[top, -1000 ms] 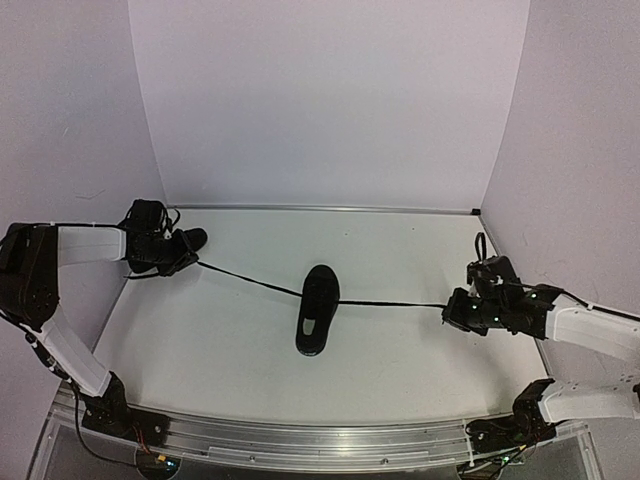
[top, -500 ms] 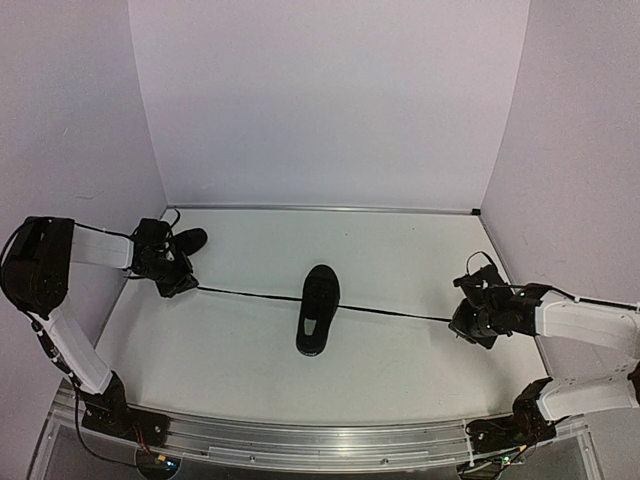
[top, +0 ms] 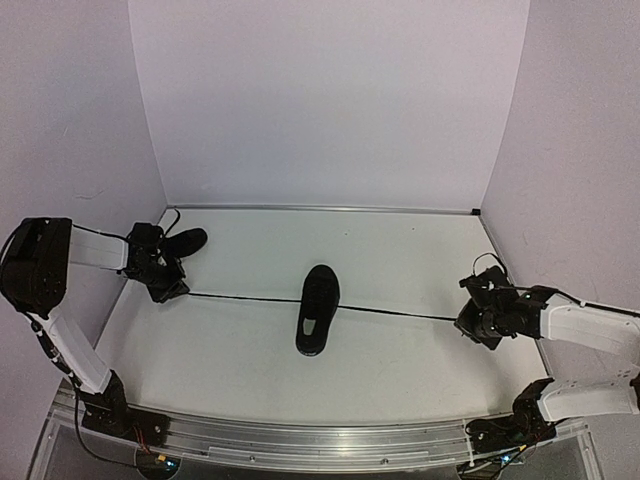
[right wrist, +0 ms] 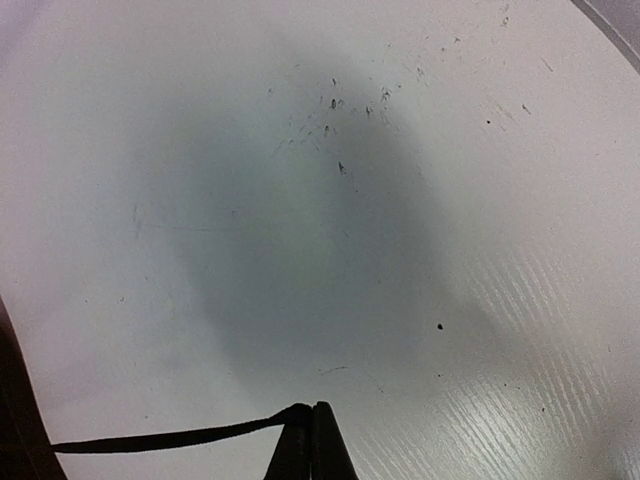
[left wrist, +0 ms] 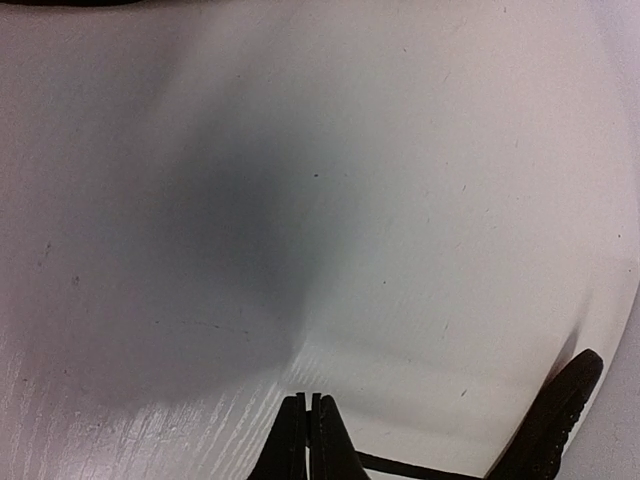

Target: Tie the shoes

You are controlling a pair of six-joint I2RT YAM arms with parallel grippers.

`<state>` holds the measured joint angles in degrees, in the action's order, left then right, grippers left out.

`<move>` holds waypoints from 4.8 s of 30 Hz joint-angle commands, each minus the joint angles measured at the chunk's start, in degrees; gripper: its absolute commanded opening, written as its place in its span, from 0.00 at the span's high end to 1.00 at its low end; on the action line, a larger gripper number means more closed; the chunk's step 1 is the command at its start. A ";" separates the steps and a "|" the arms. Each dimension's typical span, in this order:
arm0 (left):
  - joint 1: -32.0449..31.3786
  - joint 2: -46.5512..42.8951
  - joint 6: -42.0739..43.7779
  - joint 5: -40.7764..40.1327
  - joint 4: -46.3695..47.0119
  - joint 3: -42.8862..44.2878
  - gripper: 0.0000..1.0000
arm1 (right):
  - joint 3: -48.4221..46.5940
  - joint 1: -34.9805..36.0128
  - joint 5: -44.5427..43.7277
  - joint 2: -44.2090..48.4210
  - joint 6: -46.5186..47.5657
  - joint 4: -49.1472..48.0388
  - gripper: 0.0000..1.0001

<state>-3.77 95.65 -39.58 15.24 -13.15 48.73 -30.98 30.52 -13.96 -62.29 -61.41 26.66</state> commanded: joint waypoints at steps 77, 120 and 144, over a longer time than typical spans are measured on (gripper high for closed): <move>-32.83 18.72 87.99 5.32 -17.96 30.36 0.47 | -17.71 -1.24 45.30 -12.39 45.01 -28.39 0.02; -39.03 10.69 72.13 14.43 4.95 21.85 1.00 | -26.03 5.83 52.56 -34.72 33.69 -39.99 0.37; -40.08 10.45 71.83 14.22 8.84 20.09 1.00 | -35.56 11.19 53.31 -49.39 27.84 -47.71 0.64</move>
<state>-43.57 106.09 31.60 28.48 -6.46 69.03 -64.40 41.32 38.44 -110.04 -32.64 -18.04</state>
